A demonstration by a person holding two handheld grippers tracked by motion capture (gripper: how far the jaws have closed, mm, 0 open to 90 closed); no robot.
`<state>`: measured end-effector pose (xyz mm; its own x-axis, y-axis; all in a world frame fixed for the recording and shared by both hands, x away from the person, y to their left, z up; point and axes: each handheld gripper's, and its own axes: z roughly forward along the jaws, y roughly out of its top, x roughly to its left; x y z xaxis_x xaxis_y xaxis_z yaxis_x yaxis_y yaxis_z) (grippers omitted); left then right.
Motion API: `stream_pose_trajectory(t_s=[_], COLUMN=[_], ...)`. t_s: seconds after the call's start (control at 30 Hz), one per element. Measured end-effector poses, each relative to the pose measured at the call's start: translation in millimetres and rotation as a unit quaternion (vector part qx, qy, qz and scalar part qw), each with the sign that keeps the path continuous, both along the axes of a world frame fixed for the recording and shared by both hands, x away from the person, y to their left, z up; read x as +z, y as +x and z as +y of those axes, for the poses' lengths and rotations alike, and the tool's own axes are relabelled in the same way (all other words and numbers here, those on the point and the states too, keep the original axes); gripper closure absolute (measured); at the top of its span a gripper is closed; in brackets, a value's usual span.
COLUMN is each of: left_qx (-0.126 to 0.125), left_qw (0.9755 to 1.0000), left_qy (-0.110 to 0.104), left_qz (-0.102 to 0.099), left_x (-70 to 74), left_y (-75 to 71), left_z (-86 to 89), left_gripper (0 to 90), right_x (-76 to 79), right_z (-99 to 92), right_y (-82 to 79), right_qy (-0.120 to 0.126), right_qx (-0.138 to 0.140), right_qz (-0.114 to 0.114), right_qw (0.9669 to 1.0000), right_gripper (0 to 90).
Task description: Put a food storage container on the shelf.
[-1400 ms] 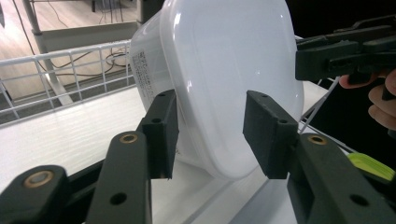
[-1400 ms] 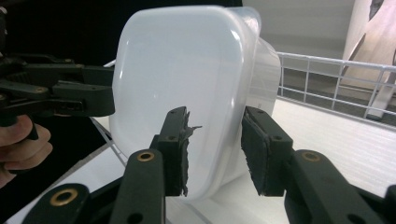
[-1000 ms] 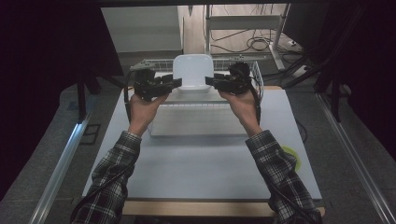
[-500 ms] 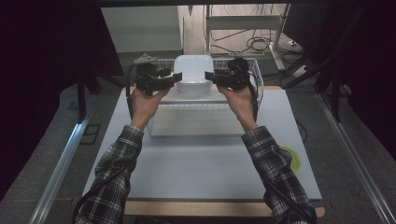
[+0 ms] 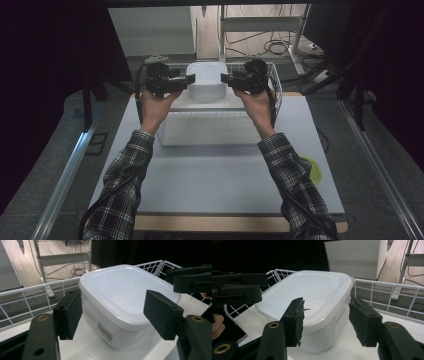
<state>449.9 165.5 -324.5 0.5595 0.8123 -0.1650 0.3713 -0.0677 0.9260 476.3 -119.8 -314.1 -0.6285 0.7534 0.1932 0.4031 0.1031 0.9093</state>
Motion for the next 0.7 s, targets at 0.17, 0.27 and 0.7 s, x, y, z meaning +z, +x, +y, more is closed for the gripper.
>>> stream_pose_trajectory(t_s=[0.17,0.27,0.7], left_qx=[-0.027,-0.037,-0.060], left_qw=[0.9996,0.9993,0.9977], left_qy=[0.007,0.011,0.032], left_qz=[0.001,0.001,-0.006], left_x=[-1.3,-4.3,-22.9], left_y=[-9.7,-17.5,-54.0], left_z=[1.9,2.0,5.5], left_gripper=[24.7,18.8,5.4], right_x=[-0.7,-2.8,-23.1], right_z=[-6.4,-9.4,-17.0], right_y=[-9.4,-17.5,-54.3], right_qy=[0.006,0.004,-0.033], right_qx=[0.013,0.024,0.063], right_qz=[-0.003,-0.006,-0.023], right_qw=[0.9999,0.9997,0.9972], right_gripper=[39.9,36.3,23.5])
